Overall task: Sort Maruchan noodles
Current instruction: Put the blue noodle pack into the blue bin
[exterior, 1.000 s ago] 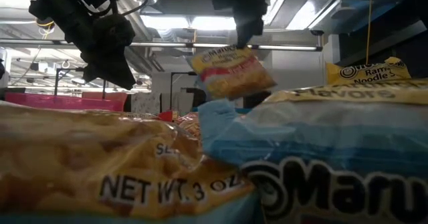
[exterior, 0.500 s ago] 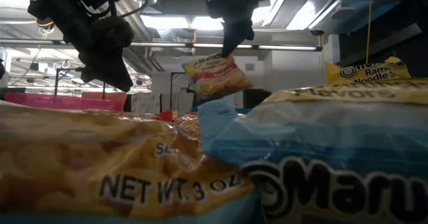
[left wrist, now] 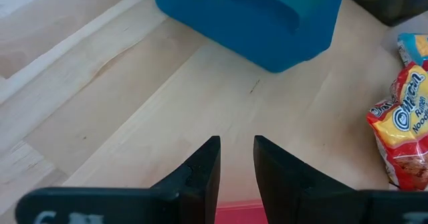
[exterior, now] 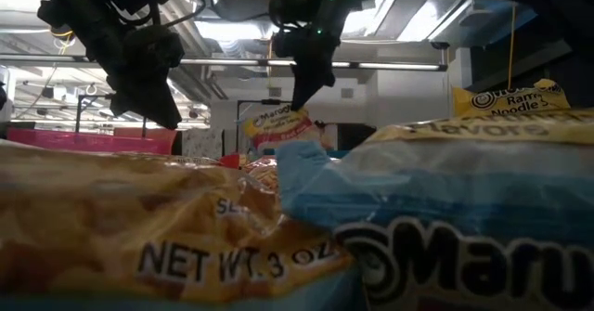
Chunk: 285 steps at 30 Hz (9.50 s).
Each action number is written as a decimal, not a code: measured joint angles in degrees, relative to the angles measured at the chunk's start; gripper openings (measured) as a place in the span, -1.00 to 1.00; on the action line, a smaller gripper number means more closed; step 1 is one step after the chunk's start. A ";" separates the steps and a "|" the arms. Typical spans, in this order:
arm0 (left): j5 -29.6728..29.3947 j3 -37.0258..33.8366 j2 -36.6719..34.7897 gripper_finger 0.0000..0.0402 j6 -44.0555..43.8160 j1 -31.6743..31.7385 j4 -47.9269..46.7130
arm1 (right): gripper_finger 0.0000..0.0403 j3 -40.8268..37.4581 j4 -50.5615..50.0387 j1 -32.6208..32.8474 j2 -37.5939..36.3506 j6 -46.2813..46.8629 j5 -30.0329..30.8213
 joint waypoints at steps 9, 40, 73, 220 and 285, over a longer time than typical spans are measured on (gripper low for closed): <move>-0.15 0.00 0.00 -0.58 -0.23 0.00 -0.15 | -1.00 0.07 2.36 -1.74 1.64 -1.36 -0.57; -0.98 0.00 0.00 -0.58 -1.79 0.00 -0.47 | -0.46 4.48 -2.56 -2.56 4.90 1.82 -3.71; -1.25 0.00 0.00 -0.58 -1.94 -0.01 -0.47 | -0.69 -0.81 -11.13 -2.05 4.81 6.64 -1.85; -8.16 -0.02 -23.30 -0.58 3.06 -8.90 -8.66 | -1.00 18.58 -6.89 0.12 11.26 -3.90 -6.89; -8.81 -0.02 -23.31 -0.58 2.63 -8.92 -8.67 | -0.98 8.98 -6.34 -0.30 12.41 -1.87 4.74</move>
